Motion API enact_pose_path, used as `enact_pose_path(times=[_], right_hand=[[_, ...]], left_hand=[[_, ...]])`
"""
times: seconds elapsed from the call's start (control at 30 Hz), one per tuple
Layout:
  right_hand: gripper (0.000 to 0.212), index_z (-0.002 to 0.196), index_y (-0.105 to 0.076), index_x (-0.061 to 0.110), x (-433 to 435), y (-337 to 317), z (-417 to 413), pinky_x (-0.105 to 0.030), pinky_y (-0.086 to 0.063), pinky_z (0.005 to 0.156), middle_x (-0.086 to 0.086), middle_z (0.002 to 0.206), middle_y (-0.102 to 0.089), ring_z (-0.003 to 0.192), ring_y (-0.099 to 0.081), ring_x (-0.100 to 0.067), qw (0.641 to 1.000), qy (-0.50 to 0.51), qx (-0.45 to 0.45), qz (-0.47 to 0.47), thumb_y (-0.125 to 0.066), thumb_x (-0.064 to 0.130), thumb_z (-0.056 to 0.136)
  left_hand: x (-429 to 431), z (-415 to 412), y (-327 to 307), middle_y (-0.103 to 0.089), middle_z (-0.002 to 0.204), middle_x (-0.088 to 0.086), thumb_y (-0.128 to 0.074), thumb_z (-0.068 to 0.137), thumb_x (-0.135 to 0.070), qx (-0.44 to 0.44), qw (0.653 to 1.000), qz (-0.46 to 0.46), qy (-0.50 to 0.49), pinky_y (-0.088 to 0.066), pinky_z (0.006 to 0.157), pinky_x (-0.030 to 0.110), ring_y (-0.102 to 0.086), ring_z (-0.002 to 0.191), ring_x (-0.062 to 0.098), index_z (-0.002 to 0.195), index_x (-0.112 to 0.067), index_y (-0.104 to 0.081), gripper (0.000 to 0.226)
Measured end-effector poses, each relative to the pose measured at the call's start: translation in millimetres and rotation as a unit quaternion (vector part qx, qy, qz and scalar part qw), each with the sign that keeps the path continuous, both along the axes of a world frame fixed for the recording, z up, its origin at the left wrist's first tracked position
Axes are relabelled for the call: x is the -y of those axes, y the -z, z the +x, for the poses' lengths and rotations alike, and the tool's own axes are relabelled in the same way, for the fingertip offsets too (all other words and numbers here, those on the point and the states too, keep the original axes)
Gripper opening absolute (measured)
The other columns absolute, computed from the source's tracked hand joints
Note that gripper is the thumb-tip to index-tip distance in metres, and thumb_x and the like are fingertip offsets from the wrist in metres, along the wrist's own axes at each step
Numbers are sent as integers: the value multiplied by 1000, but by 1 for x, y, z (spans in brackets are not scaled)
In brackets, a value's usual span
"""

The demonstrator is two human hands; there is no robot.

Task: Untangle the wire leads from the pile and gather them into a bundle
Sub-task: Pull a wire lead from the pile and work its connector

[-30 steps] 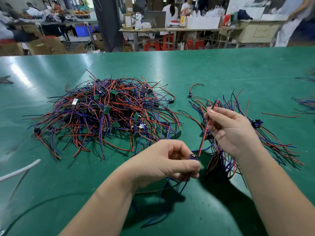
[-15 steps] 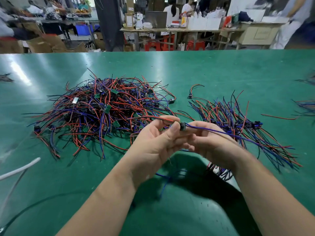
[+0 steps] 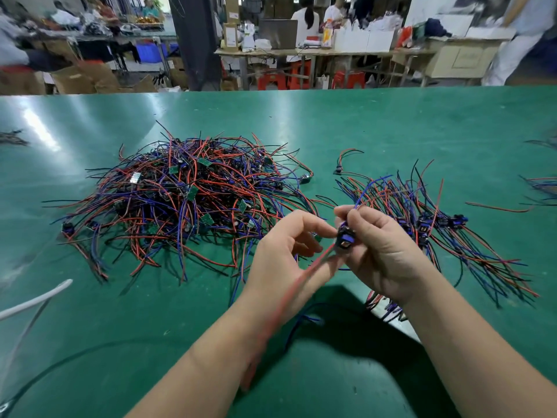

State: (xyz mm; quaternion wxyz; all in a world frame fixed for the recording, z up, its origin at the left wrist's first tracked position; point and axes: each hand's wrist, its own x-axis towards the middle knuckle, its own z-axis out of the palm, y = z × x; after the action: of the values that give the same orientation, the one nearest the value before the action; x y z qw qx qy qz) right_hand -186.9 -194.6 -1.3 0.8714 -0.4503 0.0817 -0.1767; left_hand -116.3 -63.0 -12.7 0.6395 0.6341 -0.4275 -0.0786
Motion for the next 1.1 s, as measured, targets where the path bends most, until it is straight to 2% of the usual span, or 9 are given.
enact_pose_path(times=[0.07,0.13,0.23,0.33,0.47,0.6,0.67,0.9,1.1], right_hand=[[54,68,-76,13,8,-1,-2,-14,-50,54,2,61,-61,54,-57,-3,1000,10,-5,8,-97,38,25],[51,68,-76,14,13,-2,-5,-15,-49,55,3,62,-60,54,-55,-4,1000,8,-14,-14,-97,39,29],[26,66,-75,16,11,-2,-7,-15,-46,54,5,69,-67,55,-56,-6,991,-8,-46,-125,-87,32,50],[7,58,-72,13,6,0,-5,-19,-41,49,2,73,-69,58,-51,-17,975,-8,-87,-205,-72,20,62],[15,51,-70,12,5,4,-3,-18,-34,43,-1,70,-69,55,-42,-18,953,5,-139,-269,-71,14,65],[27,50,-69,10,7,10,1,-17,-36,42,0,68,-70,48,-46,-13,948,37,-164,-271,-70,-1,75],[21,57,-70,7,11,11,2,-17,-37,41,0,63,-69,44,-49,-10,945,75,-176,-265,-70,-3,76],[13,69,-67,6,41,7,-6,-15,-39,40,-4,55,-59,42,-51,-7,946,252,-155,-134,-69,3,81],[24,88,-62,7,40,8,1,-18,-46,42,-5,67,-59,44,-58,-10,941,292,-146,-94,-51,25,98]], left_hand=[[-1,3,-2,-67,78,-13,-62,73,-5,18,1000,9,10,-47,71,16,-61,73,3,84,-30,-67,28],[-2,4,-5,-71,75,-7,-61,80,3,-82,996,-3,35,-51,69,17,-65,71,5,82,-20,-70,25],[0,-2,-8,-69,65,3,-72,75,-20,-255,961,13,107,-56,60,23,-64,57,11,72,-13,-72,8],[2,-3,-1,-64,58,4,-74,71,-24,-295,948,67,103,-56,56,25,-62,51,13,72,-5,-70,19],[3,1,4,-64,56,4,-72,81,-11,-305,939,132,85,-54,51,23,-61,48,12,69,-3,-66,16],[2,2,4,-65,57,5,-72,81,-10,-314,932,155,93,-52,48,22,-61,48,12,65,-7,-66,18],[2,0,2,-66,58,6,-72,81,-10,-317,926,172,109,-51,47,21,-61,47,13,66,-6,-66,17],[-3,-7,-4,-65,60,6,-72,81,-9,-280,906,241,206,-47,44,18,-60,47,12,62,-12,-64,21],[-6,2,-5,-66,60,4,-73,80,-13,-285,929,190,138,-48,46,19,-60,47,11,68,-9,-63,15]])
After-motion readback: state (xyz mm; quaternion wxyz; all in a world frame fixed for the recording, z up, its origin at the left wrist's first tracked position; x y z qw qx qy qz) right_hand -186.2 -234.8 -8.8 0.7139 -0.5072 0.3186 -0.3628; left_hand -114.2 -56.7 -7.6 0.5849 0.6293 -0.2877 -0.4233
